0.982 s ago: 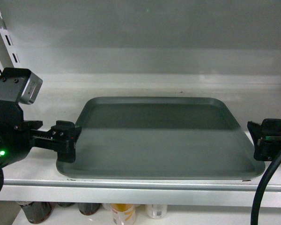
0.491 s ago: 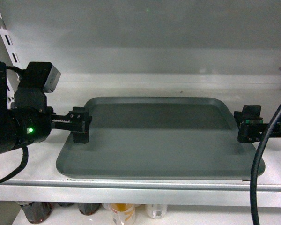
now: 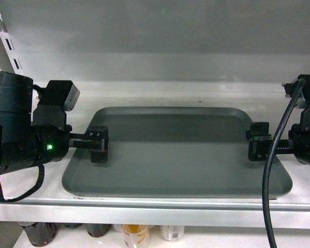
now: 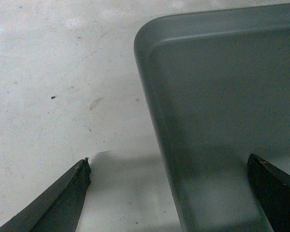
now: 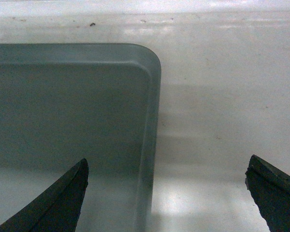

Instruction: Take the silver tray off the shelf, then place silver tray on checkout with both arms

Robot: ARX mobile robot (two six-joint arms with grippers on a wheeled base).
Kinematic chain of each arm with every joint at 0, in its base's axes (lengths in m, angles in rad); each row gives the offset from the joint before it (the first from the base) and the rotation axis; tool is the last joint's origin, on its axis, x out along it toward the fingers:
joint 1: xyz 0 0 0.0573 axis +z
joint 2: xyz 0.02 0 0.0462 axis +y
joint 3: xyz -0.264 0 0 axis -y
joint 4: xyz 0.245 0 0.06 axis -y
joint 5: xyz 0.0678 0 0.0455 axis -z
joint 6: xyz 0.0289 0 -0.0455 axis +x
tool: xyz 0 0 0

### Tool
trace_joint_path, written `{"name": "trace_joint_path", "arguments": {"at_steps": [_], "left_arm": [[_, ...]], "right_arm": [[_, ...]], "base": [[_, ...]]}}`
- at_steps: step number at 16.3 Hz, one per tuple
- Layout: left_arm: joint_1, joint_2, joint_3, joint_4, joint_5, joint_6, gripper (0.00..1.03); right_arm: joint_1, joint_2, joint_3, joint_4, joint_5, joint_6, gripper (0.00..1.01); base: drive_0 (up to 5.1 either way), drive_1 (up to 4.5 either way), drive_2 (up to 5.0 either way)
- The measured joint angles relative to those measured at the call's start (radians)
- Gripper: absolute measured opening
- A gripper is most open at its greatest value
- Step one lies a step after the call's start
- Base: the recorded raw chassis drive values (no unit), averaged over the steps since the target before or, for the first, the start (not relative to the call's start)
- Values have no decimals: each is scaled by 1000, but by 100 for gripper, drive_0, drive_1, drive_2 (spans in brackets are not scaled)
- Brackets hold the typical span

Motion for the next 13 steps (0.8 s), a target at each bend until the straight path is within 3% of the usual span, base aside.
{"name": "trace_joint_path", "arguments": {"at_steps": [8,9,13], "left_arm": [[-2,16,28,-24,-3,-6,98],[-3,17,28,-20,-8,-6,92],[-19,22,24,0,-8,-2,57]], "right_arm": [[-1,53,64,-56,22,-1,98],[0,58,65,-57,26,-2,94],[3,65,71,-53,29,-2,60]], "base": [[0,0,0],[0,0,0],[0,0,0]]}}
